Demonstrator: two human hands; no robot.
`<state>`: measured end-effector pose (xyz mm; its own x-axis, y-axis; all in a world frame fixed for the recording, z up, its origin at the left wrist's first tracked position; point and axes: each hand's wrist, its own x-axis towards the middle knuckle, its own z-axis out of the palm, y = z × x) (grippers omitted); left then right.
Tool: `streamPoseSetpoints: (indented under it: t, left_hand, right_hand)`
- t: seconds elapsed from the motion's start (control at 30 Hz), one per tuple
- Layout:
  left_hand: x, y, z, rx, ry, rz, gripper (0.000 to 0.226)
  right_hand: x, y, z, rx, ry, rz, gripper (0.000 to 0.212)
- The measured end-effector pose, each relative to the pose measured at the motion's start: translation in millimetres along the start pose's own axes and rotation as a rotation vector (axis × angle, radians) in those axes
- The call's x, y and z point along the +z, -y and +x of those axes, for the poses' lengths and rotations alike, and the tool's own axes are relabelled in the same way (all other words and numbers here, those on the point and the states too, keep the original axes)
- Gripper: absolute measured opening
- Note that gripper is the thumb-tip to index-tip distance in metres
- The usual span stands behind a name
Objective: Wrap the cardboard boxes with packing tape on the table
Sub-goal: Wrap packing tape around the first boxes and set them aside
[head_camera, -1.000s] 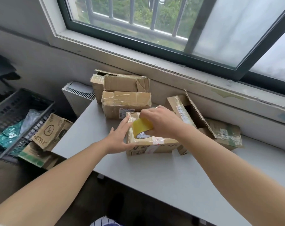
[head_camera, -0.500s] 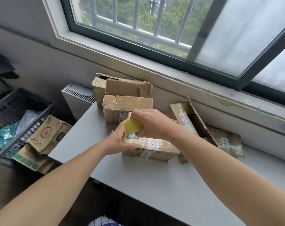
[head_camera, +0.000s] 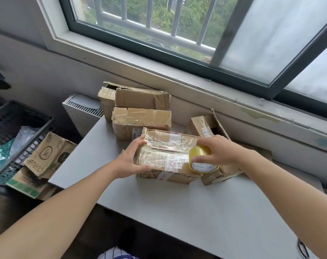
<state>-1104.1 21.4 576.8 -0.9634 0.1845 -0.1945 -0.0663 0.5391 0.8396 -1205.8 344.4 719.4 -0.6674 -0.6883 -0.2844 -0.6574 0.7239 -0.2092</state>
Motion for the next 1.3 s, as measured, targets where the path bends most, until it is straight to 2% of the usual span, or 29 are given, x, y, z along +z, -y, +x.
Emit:
streamPoseSetpoints:
  t: [0.1, 0.23, 0.37, 0.57, 0.67, 0.83, 1.0, 1.07, 1.3]
  left_hand:
    - [-3.8, -1.5, -0.4, 0.000, 0.002, 0.020, 0.089]
    - [-4.6, -2.8, -0.2, -0.008, 0.014, 0.023, 0.089]
    - [-4.5, -1.5, 1.1, -0.001, 0.016, 0.025, 0.085]
    - [-6.4, -3.2, 1.6, -0.007, 0.021, 0.015, 0.086]
    - [-6.7, -5.0, 1.0, -0.012, 0.019, 0.021, 0.086]
    - [-7.2, -8.5, -0.5, -0.021, 0.020, 0.024, 0.086]
    - [-7.5, -12.4, -2.4, -0.032, 0.020, 0.020, 0.090]
    - [-7.1, -13.6, -3.0, -0.036, 0.023, 0.013, 0.091]
    - [-8.4, -16.5, -3.2, -0.046, 0.032, -0.010, 0.089]
  right_hand:
    - [1.5, -2.2, -0.6, -0.007, -0.024, 0.019, 0.075]
    - [-3.0, -4.0, 0.3, -0.056, -0.064, -0.022, 0.068]
    - [2.2, -27.0, -12.6, -0.034, -0.002, -0.181, 0.065]
    - [28.2, -31.4, -20.2, 0.220, 0.048, -0.303, 0.061]
    - [26.5, -21.5, -12.0, 0.332, 0.146, -0.332, 0.059]
    - [36.4, -25.6, -10.0, 0.406, 0.359, -0.100, 0.050]
    - [32.7, -33.7, -18.5, 0.447, 0.229, 0.182, 0.060]
    - [35.3, -36.9, -17.9, 0.465, 0.220, 0.213, 0.062]
    - [51.0, -37.4, -9.0, 0.486, 0.254, 0.145, 0.047]
